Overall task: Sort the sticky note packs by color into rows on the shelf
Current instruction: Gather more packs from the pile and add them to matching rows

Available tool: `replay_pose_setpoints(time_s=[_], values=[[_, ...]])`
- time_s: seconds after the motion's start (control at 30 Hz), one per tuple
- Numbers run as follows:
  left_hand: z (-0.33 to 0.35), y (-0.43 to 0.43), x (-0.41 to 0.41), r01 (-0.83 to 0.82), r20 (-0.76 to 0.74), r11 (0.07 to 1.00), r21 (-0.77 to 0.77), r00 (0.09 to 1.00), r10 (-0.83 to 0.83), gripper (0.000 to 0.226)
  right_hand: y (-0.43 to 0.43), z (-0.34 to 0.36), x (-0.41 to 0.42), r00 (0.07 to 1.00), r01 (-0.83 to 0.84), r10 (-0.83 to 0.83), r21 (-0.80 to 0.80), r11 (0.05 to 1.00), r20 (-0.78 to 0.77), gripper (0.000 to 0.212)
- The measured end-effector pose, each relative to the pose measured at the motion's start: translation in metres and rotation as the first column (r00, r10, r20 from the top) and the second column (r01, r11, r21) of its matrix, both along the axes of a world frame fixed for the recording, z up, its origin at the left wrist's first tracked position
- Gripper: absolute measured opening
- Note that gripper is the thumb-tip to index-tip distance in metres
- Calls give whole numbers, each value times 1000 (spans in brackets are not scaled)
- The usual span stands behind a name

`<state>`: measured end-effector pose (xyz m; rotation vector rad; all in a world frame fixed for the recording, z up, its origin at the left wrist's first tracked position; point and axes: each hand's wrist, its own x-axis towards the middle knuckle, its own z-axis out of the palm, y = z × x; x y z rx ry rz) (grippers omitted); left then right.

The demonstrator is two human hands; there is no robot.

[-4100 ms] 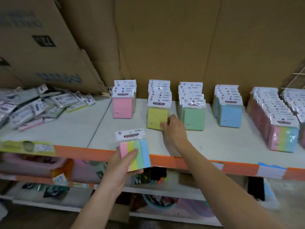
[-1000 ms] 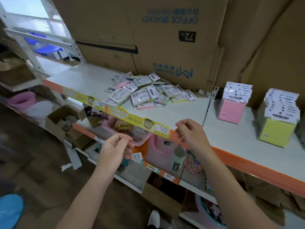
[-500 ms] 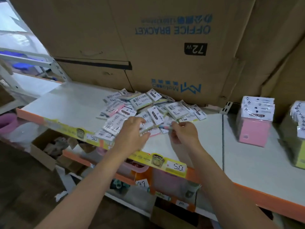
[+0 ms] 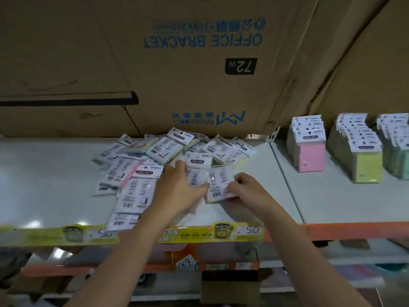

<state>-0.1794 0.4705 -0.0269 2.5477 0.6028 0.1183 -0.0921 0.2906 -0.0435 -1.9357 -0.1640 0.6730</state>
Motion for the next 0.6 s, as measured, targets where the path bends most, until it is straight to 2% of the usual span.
replay_pose_setpoints(time_s=[0.03,0.1,0.17,0.23,0.3,0.33,0.4,0.5,0.53,0.6], values=[[-1,-8,1,1,6,999,-54,1000,-1,71,1,-1,-5,1000,15,-15,34,999,-20,18],[-4,-22,6,9,32,991,-135,999,-5,72,4,-3,-15,985,94,-63,199,975,-157,8],[-5,-33,12,27,57,994,-110,998,-21,69,5,-4,-21,955,203,-103,358,911,-277,4],[-4,-40,19,44,77,992,-120,996,-35,58,0,-2,-22,944,247,-110,446,860,-311,23],[-3,-45,25,120,111,974,-191,989,-100,43,-8,1,-17,965,212,-118,429,878,-235,42],[-2,-47,30,173,130,961,-214,981,-147,37,-13,4,-13,980,185,-140,369,911,-144,41],[2,-48,40,253,177,940,-228,960,-216,32,-25,6,-1,977,209,-211,264,942,-21,27],[6,-45,68,241,228,970,-35,947,-227,33,-45,7,20,935,353,-350,252,901,-57,12],[6,-42,79,220,193,974,59,955,-228,39,-52,7,27,918,394,-390,250,884,-70,14],[5,-37,100,221,17,958,184,973,-228,60,-64,6,38,894,446,-440,235,864,-80,21]])
